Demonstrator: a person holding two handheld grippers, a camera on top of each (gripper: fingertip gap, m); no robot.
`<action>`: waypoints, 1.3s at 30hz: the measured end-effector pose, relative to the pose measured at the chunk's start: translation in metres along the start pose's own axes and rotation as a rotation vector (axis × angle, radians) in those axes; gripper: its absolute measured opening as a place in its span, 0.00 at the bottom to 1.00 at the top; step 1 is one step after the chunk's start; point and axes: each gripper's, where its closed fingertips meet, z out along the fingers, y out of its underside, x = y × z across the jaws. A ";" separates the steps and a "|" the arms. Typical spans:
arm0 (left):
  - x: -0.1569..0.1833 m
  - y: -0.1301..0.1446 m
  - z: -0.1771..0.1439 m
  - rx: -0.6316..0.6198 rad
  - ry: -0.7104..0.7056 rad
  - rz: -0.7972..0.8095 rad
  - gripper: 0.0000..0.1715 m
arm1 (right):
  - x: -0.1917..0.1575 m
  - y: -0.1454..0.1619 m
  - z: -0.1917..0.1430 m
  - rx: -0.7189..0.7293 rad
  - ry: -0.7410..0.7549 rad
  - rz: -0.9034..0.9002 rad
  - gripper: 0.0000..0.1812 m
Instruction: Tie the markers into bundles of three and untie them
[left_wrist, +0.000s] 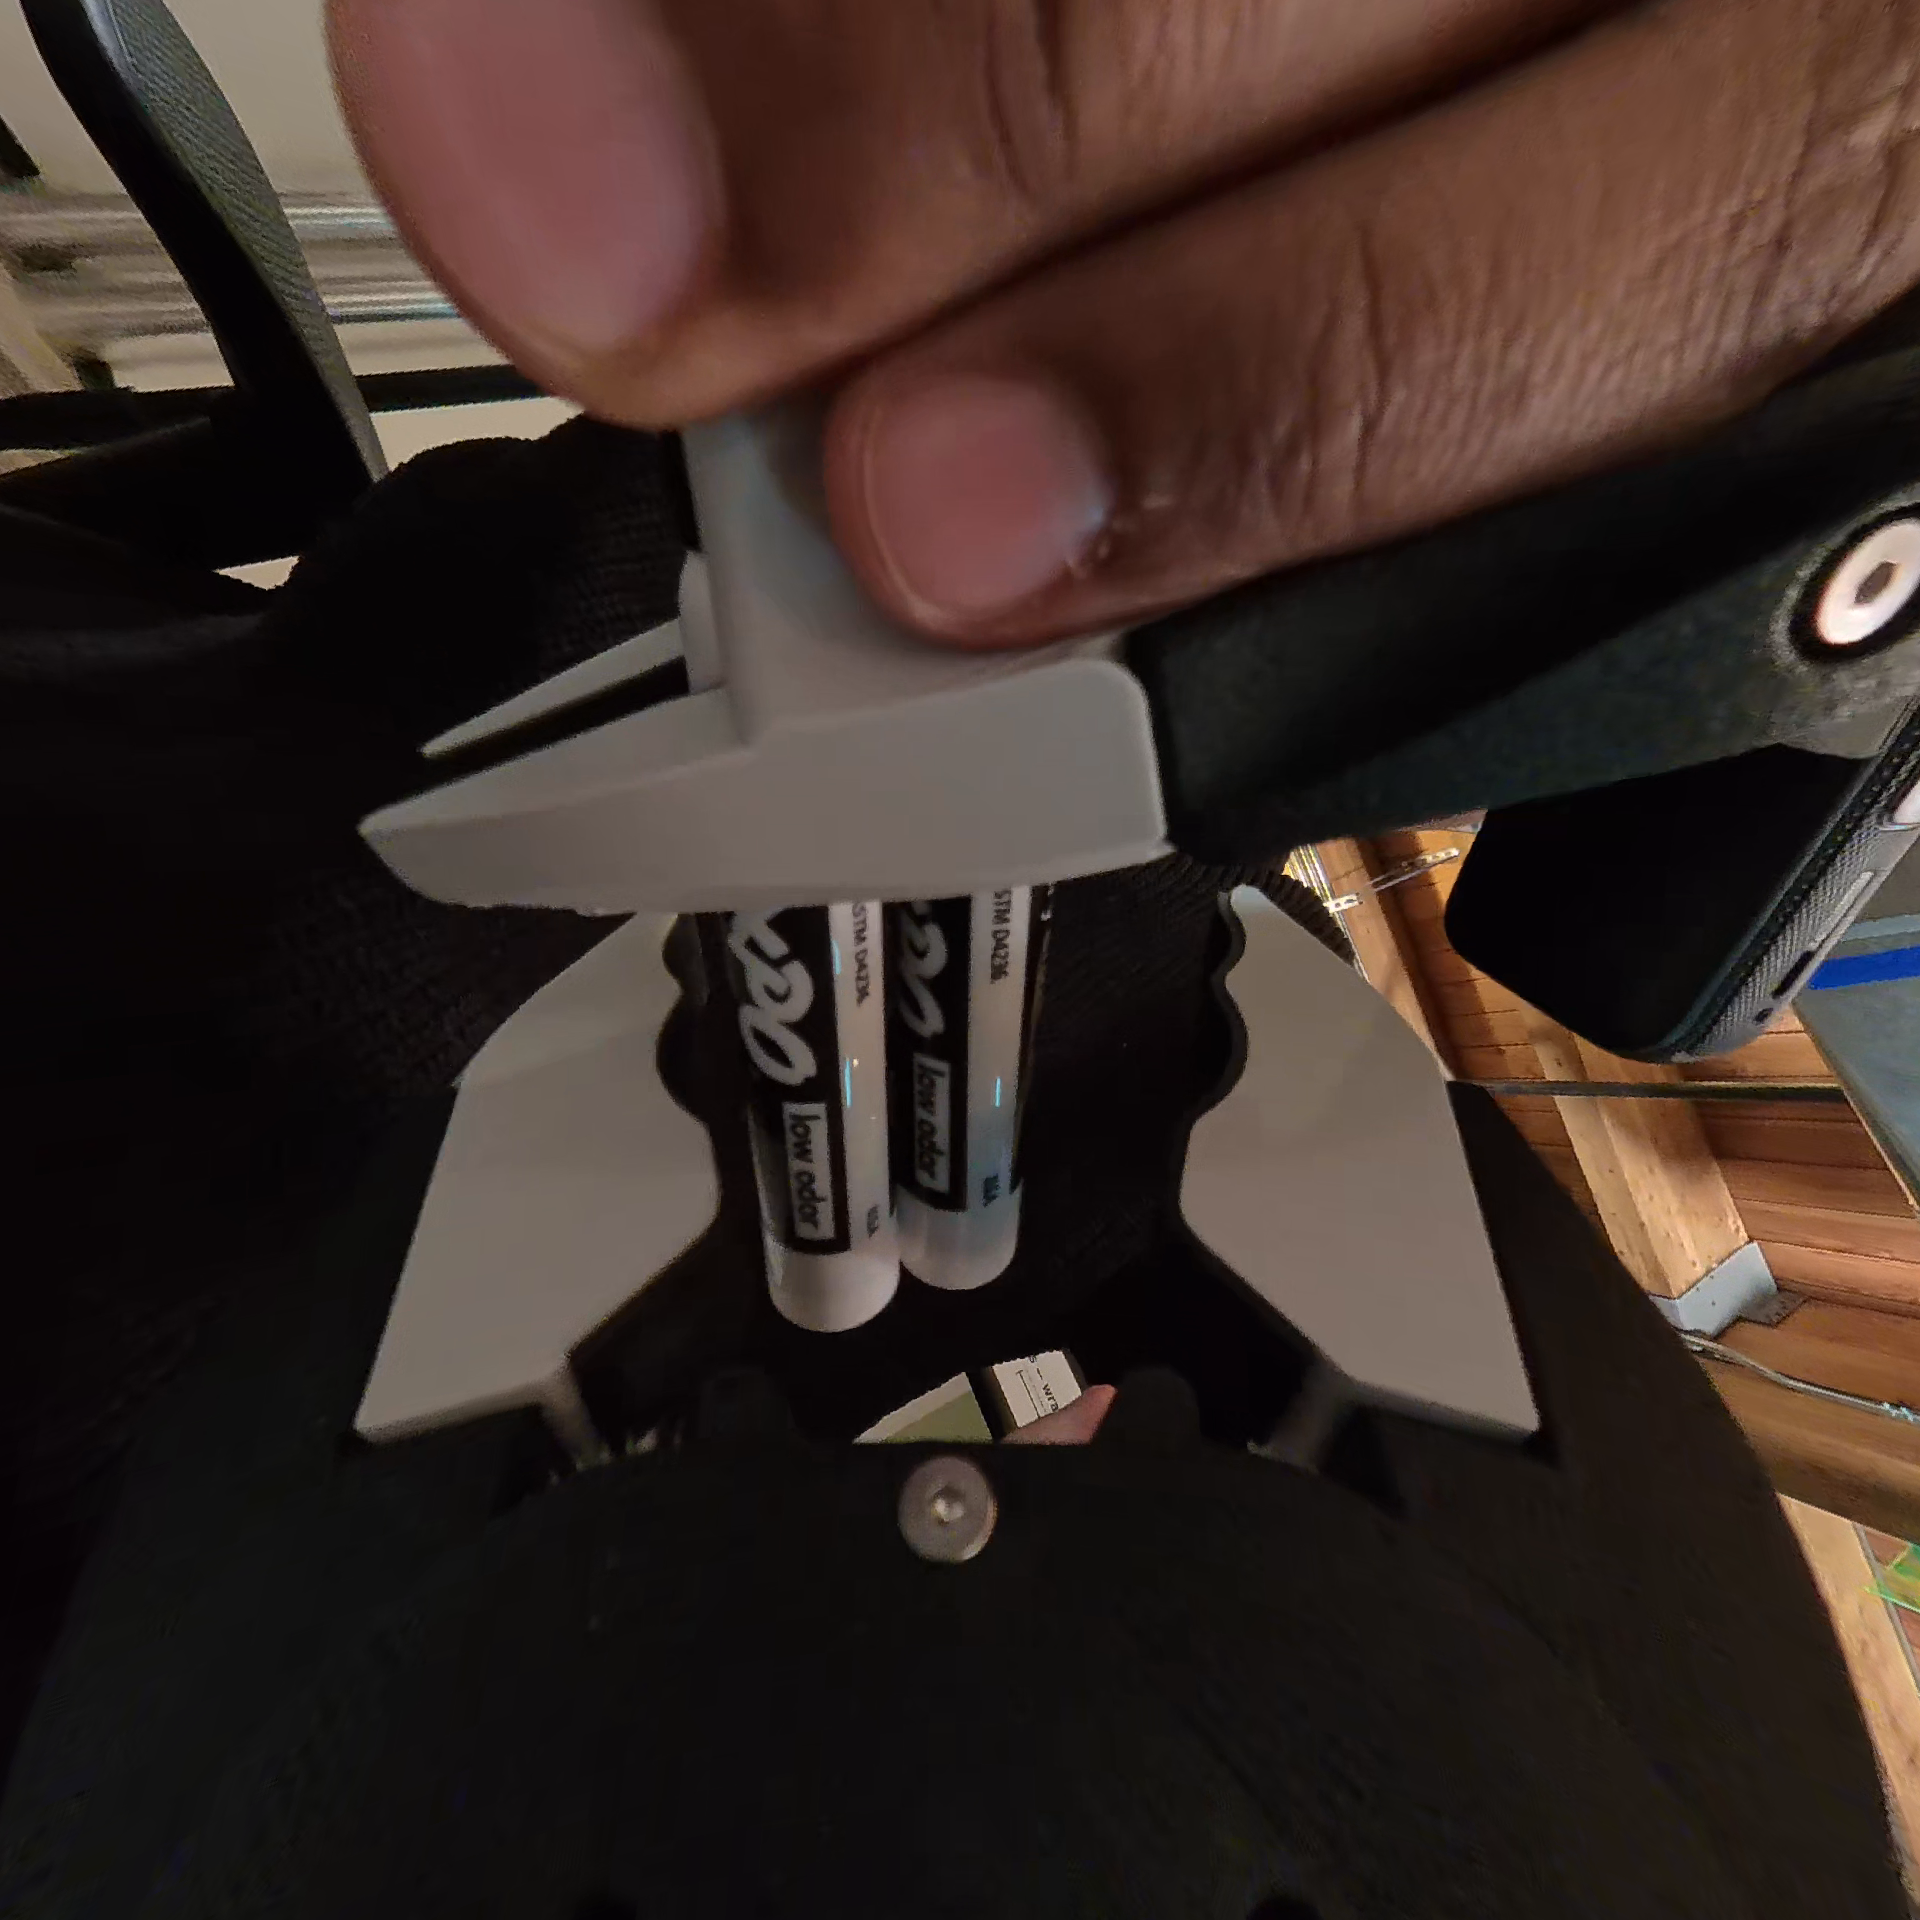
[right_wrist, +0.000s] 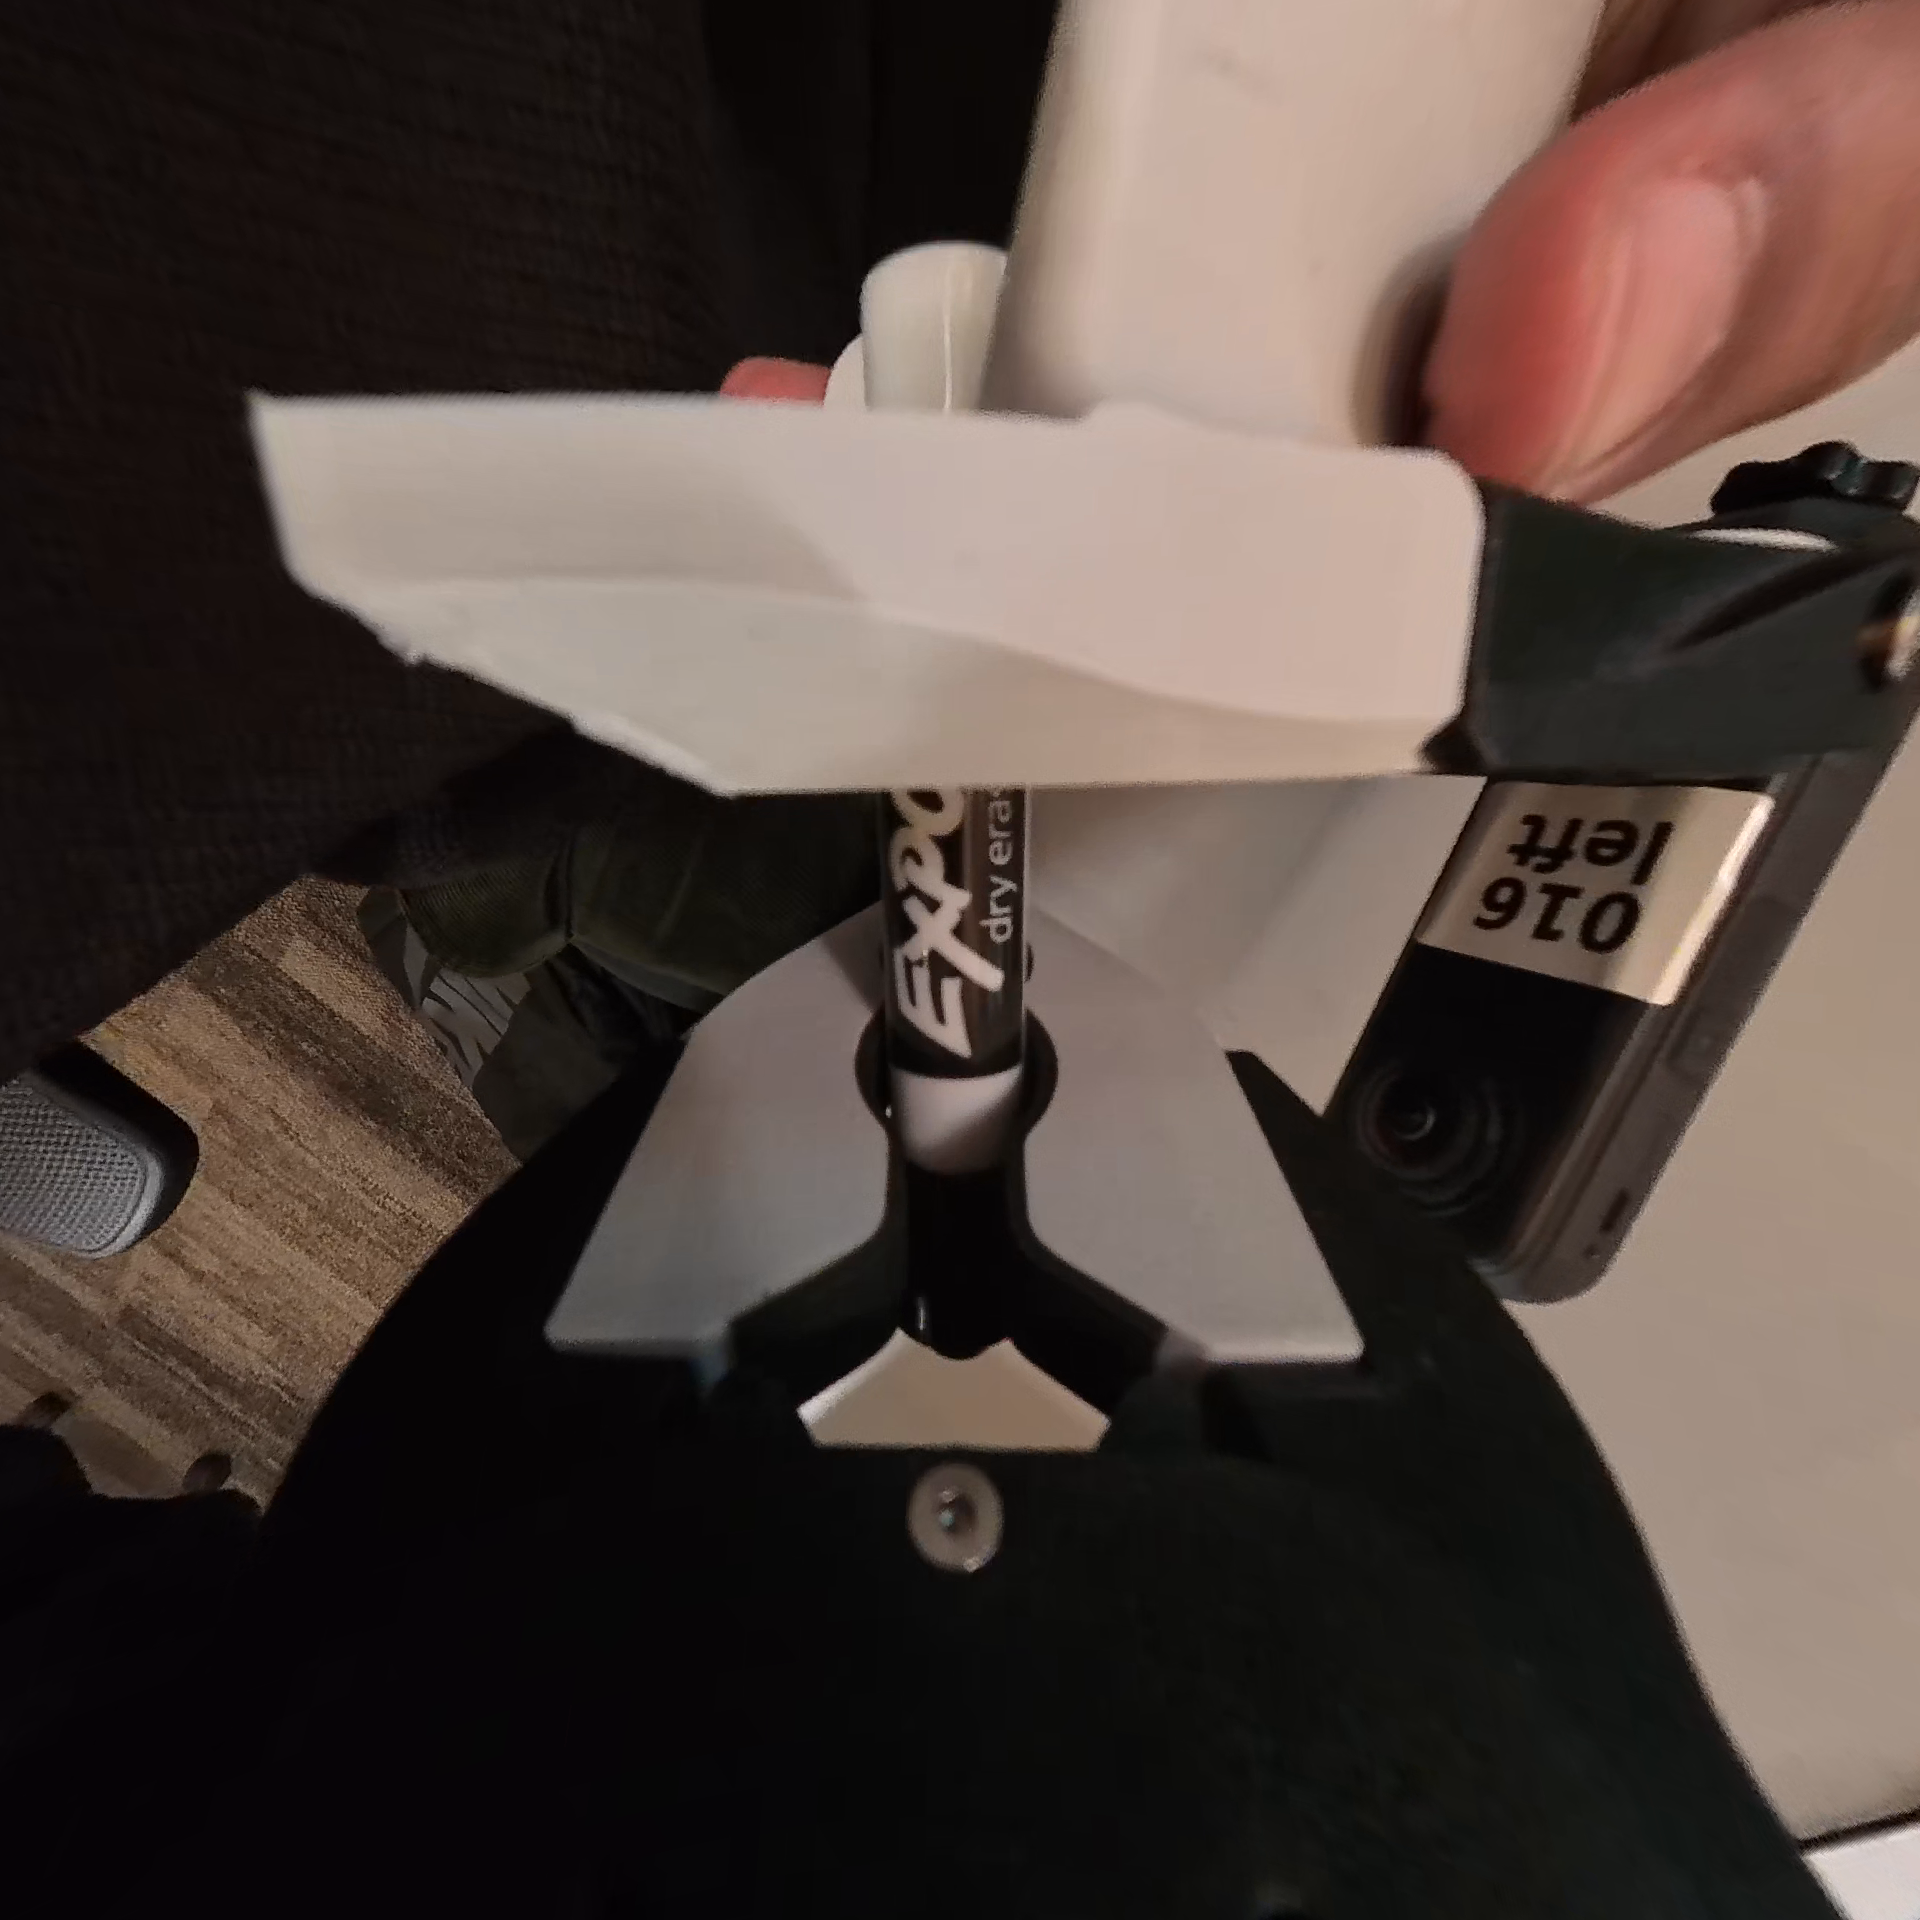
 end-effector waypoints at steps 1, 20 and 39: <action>0.000 0.001 0.000 -0.001 -0.001 0.000 0.55 | -0.001 0.000 0.001 -0.003 -0.003 0.001 0.08; -0.009 0.007 0.002 -0.013 -0.013 0.048 0.46 | -0.006 -0.009 0.010 -0.025 -0.087 0.052 0.08; -0.025 0.008 0.002 -0.033 -0.106 0.077 0.34 | -0.008 -0.004 0.013 -0.025 -0.129 0.103 0.08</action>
